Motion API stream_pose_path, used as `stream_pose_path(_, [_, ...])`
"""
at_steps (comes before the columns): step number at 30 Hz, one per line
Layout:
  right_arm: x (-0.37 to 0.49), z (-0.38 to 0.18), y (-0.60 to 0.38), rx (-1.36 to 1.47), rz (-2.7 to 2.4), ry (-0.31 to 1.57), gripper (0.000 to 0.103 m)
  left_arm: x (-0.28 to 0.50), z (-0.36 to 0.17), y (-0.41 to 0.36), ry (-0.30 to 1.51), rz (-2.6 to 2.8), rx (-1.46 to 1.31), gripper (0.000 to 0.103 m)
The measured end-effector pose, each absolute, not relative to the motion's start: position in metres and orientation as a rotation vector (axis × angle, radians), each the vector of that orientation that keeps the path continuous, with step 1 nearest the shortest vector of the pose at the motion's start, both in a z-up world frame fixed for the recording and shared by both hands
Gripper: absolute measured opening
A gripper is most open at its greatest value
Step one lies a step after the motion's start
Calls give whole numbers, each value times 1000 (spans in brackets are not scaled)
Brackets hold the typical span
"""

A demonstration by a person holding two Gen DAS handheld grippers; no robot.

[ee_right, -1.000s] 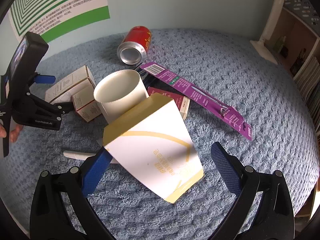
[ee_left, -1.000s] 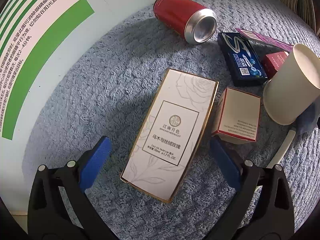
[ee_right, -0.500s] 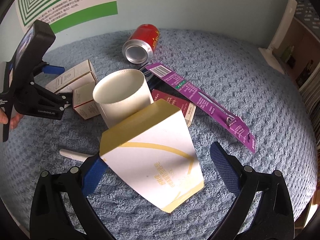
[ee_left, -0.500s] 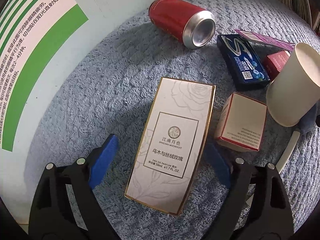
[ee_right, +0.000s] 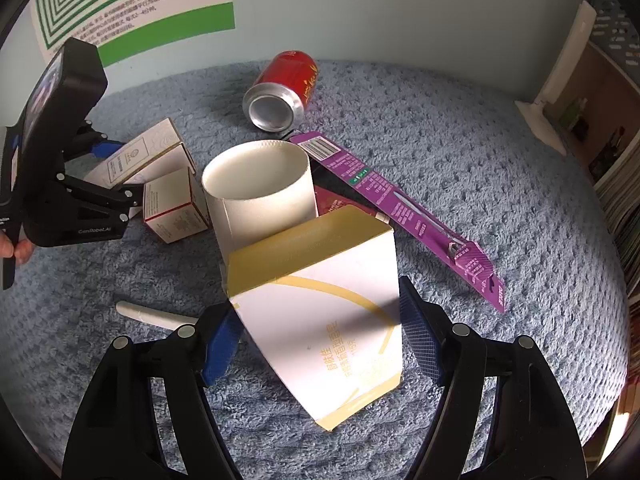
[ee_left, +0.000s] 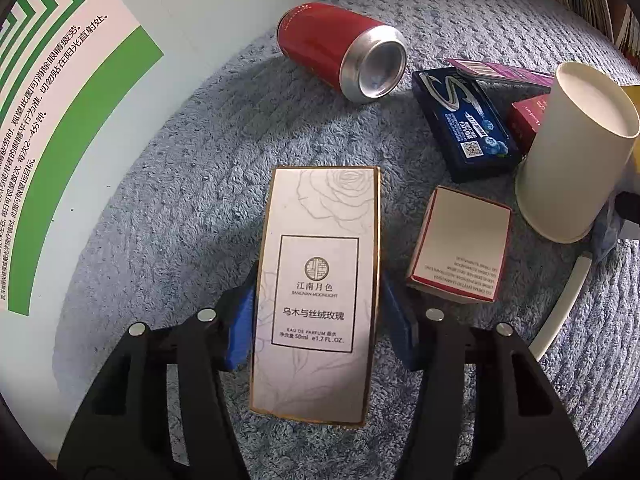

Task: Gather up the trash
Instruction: 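Grasp the white rose perfume box with the left tool while the right tool grasps the yellow-white box, then lift both boxes and carry them over the teal wastebasket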

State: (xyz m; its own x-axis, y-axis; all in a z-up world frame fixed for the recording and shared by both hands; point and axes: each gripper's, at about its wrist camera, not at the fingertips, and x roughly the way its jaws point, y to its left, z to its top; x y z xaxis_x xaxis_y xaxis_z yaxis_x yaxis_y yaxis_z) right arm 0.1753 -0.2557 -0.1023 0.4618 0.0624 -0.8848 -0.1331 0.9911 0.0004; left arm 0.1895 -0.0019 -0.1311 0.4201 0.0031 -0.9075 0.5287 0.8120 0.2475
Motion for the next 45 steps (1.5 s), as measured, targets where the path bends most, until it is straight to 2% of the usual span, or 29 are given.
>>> stream_pose_path(12, [159,-85,-262,-37,91,1059,71,171,-111,6,1028,-290,558,49])
stream_pose_path(25, [118,-46,-271,11,34,988,71,128,-58,9,897,-277,550,49])
stream_pose_path(35, [55,-14,-291,60,-35,923,71,70,-25,-32,801,-382,620,49])
stream_pose_path(45, [-38,7,-342,176,-164,866,71,-5,-14,-108,732,-558,710,49])
